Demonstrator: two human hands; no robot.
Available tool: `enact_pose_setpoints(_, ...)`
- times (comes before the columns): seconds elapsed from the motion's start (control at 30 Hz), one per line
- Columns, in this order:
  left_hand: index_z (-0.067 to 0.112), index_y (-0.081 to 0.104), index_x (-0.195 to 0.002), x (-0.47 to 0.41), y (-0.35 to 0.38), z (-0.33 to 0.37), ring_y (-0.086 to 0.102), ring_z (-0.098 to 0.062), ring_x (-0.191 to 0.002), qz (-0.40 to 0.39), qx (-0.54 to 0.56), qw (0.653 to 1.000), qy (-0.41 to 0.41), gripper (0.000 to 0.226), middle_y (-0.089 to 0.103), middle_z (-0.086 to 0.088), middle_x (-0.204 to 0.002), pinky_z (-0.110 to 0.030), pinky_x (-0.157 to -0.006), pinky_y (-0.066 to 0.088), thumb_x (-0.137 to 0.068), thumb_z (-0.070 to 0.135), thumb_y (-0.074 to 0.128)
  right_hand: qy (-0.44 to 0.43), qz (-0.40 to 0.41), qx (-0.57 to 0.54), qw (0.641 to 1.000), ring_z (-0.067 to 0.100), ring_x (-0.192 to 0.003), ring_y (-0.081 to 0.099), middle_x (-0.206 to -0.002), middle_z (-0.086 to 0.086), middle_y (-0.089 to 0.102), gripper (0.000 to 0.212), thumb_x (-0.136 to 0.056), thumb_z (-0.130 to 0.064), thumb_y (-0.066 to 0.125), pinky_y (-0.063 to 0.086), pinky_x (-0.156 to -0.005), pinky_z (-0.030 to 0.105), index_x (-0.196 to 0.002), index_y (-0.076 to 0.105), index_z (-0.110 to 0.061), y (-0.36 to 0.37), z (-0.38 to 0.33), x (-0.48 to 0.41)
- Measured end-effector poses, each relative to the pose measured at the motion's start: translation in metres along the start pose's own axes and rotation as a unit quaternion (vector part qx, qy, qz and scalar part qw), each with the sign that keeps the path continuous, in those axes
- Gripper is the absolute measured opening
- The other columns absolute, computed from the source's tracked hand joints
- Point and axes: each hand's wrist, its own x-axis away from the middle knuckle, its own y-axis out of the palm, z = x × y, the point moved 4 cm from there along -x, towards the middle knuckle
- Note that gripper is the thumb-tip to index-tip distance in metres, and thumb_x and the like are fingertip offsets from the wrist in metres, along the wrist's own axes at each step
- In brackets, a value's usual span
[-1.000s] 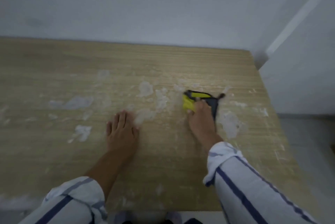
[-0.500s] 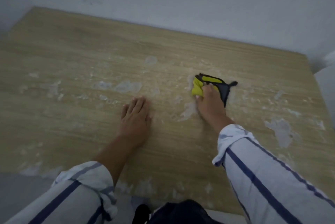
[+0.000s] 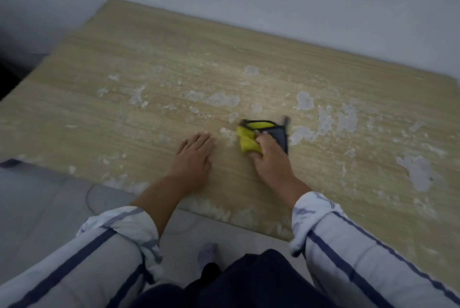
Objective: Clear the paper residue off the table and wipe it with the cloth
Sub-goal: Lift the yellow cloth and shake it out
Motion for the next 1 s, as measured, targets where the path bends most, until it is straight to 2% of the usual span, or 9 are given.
enact_pose_setpoints(0.1, 0.019, 0.024, -0.148, 0.013, -0.004, -0.011, 0.003, -0.018, -0.147, -0.001, 0.000, 1.000, -0.018, 0.052, 0.012, 0.002, -0.159, -0.034, -0.117, 0.000, -0.098, 0.019, 0.038, 0.014, 0.004, 0.044, 0.999, 0.029, -0.141, 0.023, -0.146, 0.015, 0.037, 0.039, -0.092, -0.018, 0.054, 0.024, -0.112, 0.040, -0.126, 0.046, -0.001, 0.008, -0.010, 0.007)
enact_pose_setpoints(0.27, 0.015, 0.028, -0.147, 0.041, -0.008, -0.031, 0.004, -0.020, -0.147, 0.015, 0.038, 0.997, -0.059, 0.052, 0.014, -0.002, -0.158, -0.034, -0.117, 0.002, -0.096, 0.011, 0.036, -0.123, -0.077, 0.018, 0.989, 0.033, -0.141, 0.022, -0.148, 0.017, 0.034, 0.044, -0.093, -0.010, 0.050, 0.021, -0.116, 0.044, -0.135, 0.041, 0.001, 0.067, -0.055, 0.051)
enact_pose_setpoints(0.37, 0.011, 0.029, -0.147, 0.065, -0.011, -0.037, 0.007, -0.019, -0.146, 0.001, 0.064, 0.995, -0.073, 0.056, 0.020, -0.003, -0.157, -0.033, -0.118, 0.002, -0.092, 0.003, 0.038, -0.137, -0.106, -0.002, 0.985, 0.028, -0.143, 0.017, -0.151, 0.013, 0.030, 0.046, -0.094, -0.010, 0.048, 0.008, -0.116, 0.033, -0.138, 0.037, -0.002, 0.090, -0.081, 0.067)
enact_pose_setpoints(0.47, 0.008, 0.037, -0.143, 0.088, -0.017, -0.041, 0.019, -0.025, -0.144, 0.006, 0.094, 0.991, -0.094, 0.053, 0.032, -0.004, -0.151, -0.038, -0.118, 0.017, -0.090, 0.002, 0.039, -0.132, -0.127, -0.037, 0.982, 0.028, -0.142, 0.018, -0.149, 0.014, 0.033, 0.035, -0.093, -0.011, 0.051, 0.008, -0.116, 0.034, -0.125, 0.046, 0.001, 0.095, -0.096, 0.071)
enact_pose_setpoints(0.6, 0.008, 0.063, -0.110, 0.111, -0.027, -0.046, 0.055, -0.031, -0.098, 0.074, 0.087, 0.982, -0.151, 0.032, 0.060, -0.014, -0.113, -0.039, -0.081, 0.049, -0.087, 0.010, 0.040, -0.130, -0.170, -0.064, 0.975, 0.031, -0.136, 0.030, -0.136, 0.020, 0.045, 0.027, -0.094, -0.012, 0.051, 0.025, -0.110, 0.041, -0.116, 0.050, 0.003, 0.103, -0.108, 0.081)
enact_pose_setpoints(0.67, 0.008, 0.062, -0.106, 0.121, -0.034, -0.041, 0.055, -0.031, -0.090, 0.074, 0.111, 0.966, -0.220, 0.027, 0.062, -0.014, -0.104, -0.033, -0.071, 0.043, -0.092, 0.015, 0.040, -0.123, -0.181, -0.092, 0.971, 0.033, -0.116, 0.046, -0.118, 0.023, 0.053, 0.018, -0.093, -0.011, 0.052, 0.037, -0.092, 0.039, -0.104, 0.053, 0.003, 0.107, -0.119, 0.090)
enact_pose_setpoints(0.8, 0.014, 0.060, -0.107, 0.129, -0.045, -0.031, 0.060, -0.026, -0.091, 0.062, 0.284, 0.916, -0.276, 0.037, 0.062, -0.009, -0.100, -0.040, -0.080, 0.052, -0.092, 0.045, 0.048, -0.043, -0.208, -0.227, 0.951, 0.023, -0.084, 0.051, -0.096, 0.012, 0.056, 0.012, -0.093, -0.016, 0.051, 0.041, -0.069, 0.033, -0.100, 0.050, -0.005, 0.093, -0.142, 0.098)
enact_pose_setpoints(0.9, 0.014, 0.060, -0.112, 0.123, -0.060, -0.024, 0.063, -0.027, -0.091, 0.085, 0.431, 0.855, -0.276, 0.032, 0.065, -0.012, -0.103, -0.043, -0.076, 0.055, -0.086, 0.034, 0.061, 0.011, -0.230, -0.334, 0.914, 0.022, -0.084, 0.055, -0.093, 0.010, 0.059, 0.007, -0.086, -0.010, 0.055, 0.045, -0.070, 0.035, -0.092, 0.054, -0.014, 0.069, -0.148, 0.087)
enact_pose_setpoints(1.0, 0.012, 0.065, -0.096, 0.105, -0.085, -0.012, 0.063, -0.035, -0.088, 0.114, 0.447, 0.849, -0.256, 0.026, 0.066, -0.022, -0.097, -0.051, -0.080, 0.051, -0.076, 0.028, 0.061, 0.065, -0.230, -0.451, 0.860, 0.022, -0.087, 0.056, -0.091, 0.008, 0.061, 0.023, -0.076, 0.002, 0.051, 0.048, -0.078, 0.033, -0.083, 0.062, -0.017, 0.037, -0.148, 0.066)
